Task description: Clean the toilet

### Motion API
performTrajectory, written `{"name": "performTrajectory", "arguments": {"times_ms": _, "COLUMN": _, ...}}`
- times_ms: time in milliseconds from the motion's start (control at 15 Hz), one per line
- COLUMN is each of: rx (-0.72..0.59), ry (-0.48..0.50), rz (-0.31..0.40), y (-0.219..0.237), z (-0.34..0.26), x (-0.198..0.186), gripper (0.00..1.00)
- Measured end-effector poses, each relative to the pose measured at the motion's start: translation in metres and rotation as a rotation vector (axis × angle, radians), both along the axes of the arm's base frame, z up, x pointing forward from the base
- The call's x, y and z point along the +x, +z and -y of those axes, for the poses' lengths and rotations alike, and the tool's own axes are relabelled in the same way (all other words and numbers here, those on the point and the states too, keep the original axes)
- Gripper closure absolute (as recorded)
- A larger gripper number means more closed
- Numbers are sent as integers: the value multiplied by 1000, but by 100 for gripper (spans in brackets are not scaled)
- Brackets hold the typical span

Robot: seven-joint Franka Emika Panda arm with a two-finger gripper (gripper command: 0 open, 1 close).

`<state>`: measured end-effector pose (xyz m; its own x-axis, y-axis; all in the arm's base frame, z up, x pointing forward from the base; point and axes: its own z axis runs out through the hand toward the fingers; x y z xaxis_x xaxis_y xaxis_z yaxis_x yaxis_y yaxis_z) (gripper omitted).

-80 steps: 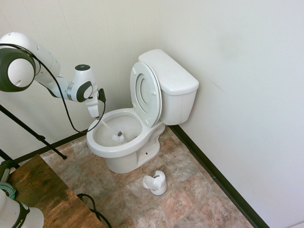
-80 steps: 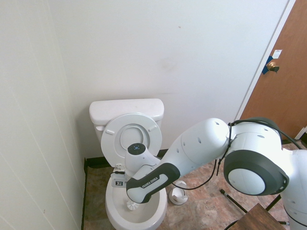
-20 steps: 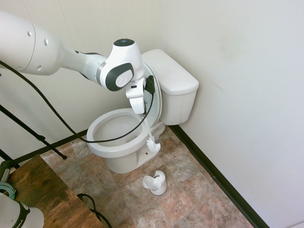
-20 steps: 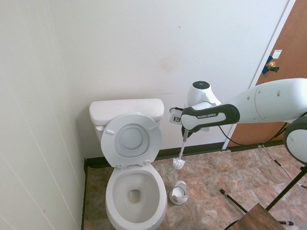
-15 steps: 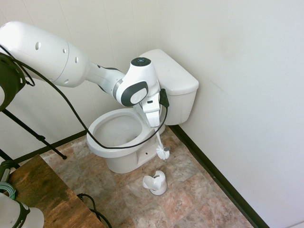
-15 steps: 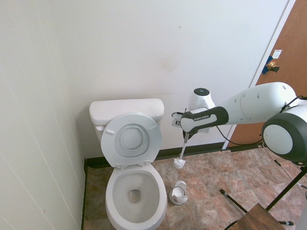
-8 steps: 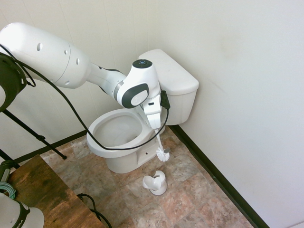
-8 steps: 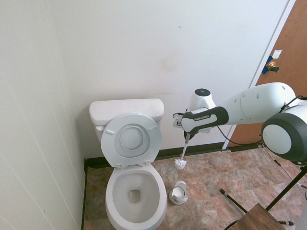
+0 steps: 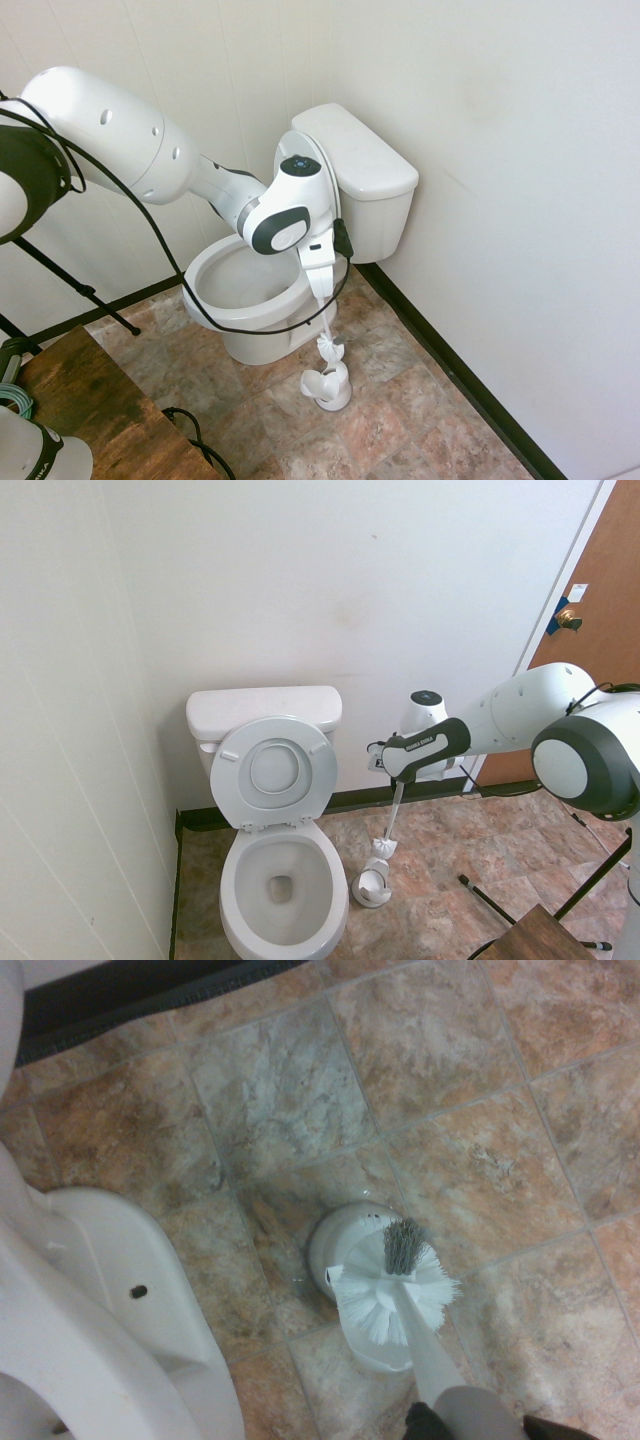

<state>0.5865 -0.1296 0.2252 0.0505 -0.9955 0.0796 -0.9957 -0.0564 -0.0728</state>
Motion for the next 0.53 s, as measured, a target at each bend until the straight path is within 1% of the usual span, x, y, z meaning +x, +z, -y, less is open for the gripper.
{"name": "performTrajectory", "arguments": {"times_ms": 533, "rx": 25, "ry": 16, "rz": -65, "y": -52, "z": -1, "x": -9, "gripper": 100}}
